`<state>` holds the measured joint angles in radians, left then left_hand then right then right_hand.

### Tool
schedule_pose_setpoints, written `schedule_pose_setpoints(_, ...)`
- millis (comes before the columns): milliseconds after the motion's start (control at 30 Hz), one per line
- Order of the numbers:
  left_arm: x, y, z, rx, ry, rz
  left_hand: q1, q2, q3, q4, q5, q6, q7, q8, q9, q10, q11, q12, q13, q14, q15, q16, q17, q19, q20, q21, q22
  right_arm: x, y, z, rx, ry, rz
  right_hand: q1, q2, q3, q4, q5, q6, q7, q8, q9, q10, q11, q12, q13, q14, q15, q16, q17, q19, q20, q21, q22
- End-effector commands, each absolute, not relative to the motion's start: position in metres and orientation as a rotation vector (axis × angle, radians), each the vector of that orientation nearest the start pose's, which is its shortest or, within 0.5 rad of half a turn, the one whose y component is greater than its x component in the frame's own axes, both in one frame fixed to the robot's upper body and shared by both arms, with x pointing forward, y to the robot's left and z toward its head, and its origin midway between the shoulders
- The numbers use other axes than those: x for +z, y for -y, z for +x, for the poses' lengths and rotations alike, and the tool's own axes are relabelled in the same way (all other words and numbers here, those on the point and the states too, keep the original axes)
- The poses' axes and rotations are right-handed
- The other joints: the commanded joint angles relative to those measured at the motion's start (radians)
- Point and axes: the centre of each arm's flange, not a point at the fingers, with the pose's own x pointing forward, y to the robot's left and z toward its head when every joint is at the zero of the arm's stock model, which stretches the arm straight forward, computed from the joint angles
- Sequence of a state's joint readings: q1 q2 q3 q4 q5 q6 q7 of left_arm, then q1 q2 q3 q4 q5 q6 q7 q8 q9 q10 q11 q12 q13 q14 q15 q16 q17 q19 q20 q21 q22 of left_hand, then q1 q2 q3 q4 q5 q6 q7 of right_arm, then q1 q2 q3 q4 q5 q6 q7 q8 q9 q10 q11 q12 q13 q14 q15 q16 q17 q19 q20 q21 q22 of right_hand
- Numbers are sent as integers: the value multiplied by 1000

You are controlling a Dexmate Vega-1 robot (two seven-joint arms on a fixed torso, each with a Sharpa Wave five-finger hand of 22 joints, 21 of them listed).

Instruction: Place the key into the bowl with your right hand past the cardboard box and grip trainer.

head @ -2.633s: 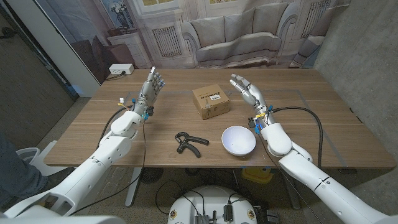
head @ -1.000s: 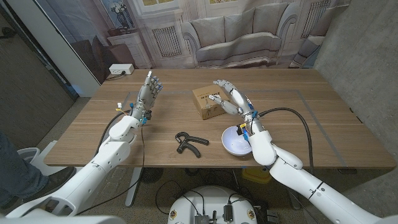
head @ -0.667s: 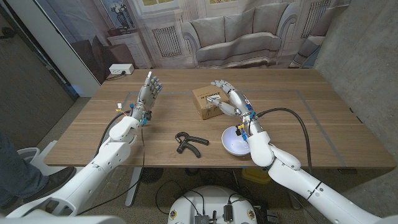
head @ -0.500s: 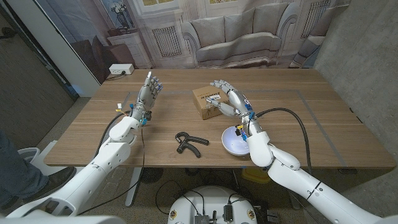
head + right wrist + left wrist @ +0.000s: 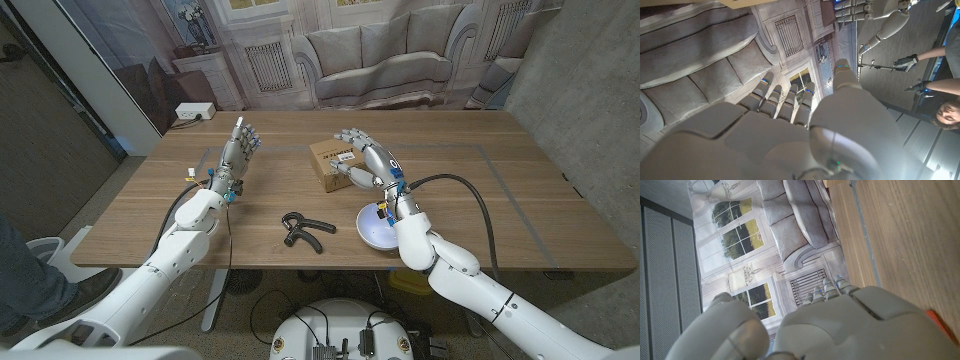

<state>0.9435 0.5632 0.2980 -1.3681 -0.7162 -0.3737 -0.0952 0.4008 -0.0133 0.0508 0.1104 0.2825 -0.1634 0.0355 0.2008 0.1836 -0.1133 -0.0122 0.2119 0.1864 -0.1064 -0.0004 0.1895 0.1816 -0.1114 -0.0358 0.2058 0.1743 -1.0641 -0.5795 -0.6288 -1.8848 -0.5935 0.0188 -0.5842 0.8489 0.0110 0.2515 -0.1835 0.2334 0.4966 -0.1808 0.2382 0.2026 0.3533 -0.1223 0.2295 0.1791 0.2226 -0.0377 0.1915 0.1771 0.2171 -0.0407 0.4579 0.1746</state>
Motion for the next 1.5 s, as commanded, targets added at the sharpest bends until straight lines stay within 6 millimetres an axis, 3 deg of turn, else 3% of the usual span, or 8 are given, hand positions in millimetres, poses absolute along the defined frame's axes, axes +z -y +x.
schedule_pose_setpoints(33, -38, -321, 622, -233, 665, -75, 6, 6, -5, 1, 0, 2, 1, 1, 4, -1, -2, -3, 3, 0, 0, 1, 2, 0, 6, -1, 5, -57, 109, 499, -153, 1070, -956, 36, -5, 12, 0, 11, 9, -16, -1, 2, 2, -13, -3, 5, 2, -45, -5, 0, 0, -70, -8, 4)
schedule_pose_setpoints(533, -41, -325, 618, -222, 667, -81, 7, 7, -7, 1, -1, 3, 1, 1, 4, -1, -3, -4, 3, 0, -1, 1, 2, 0, 7, -2, 5, -54, 105, 506, -175, 1051, -1029, 105, -10, 7, 13, 21, 36, -26, 1, 5, 3, -25, -5, 6, 2, -53, -3, 1, 4, -76, -21, 7)
schedule_pose_setpoints(967, -42, -324, 620, -221, 668, -87, 8, 9, -10, 1, -2, 3, 1, 0, 4, 0, -4, -4, 3, -1, 0, 0, 2, 0, 8, -3, 5, -55, 105, 510, -216, 1040, -1121, 121, -9, -7, 26, 23, 49, -37, -1, 8, 7, -29, -5, 6, 7, -53, 0, 3, 13, -74, -26, 8)
schedule_pose_setpoints(1500, -38, -318, 625, -224, 667, -88, 9, 10, -12, 0, -2, 4, 1, -1, 4, 0, -2, -4, 3, -1, 0, 0, 2, 0, 7, -3, 6, -59, 104, 513, -251, 1021, -1221, 134, -6, -24, 36, 26, 74, -27, 1, 10, 13, -36, -5, 6, 11, -59, 1, 4, 20, -77, -34, 9)
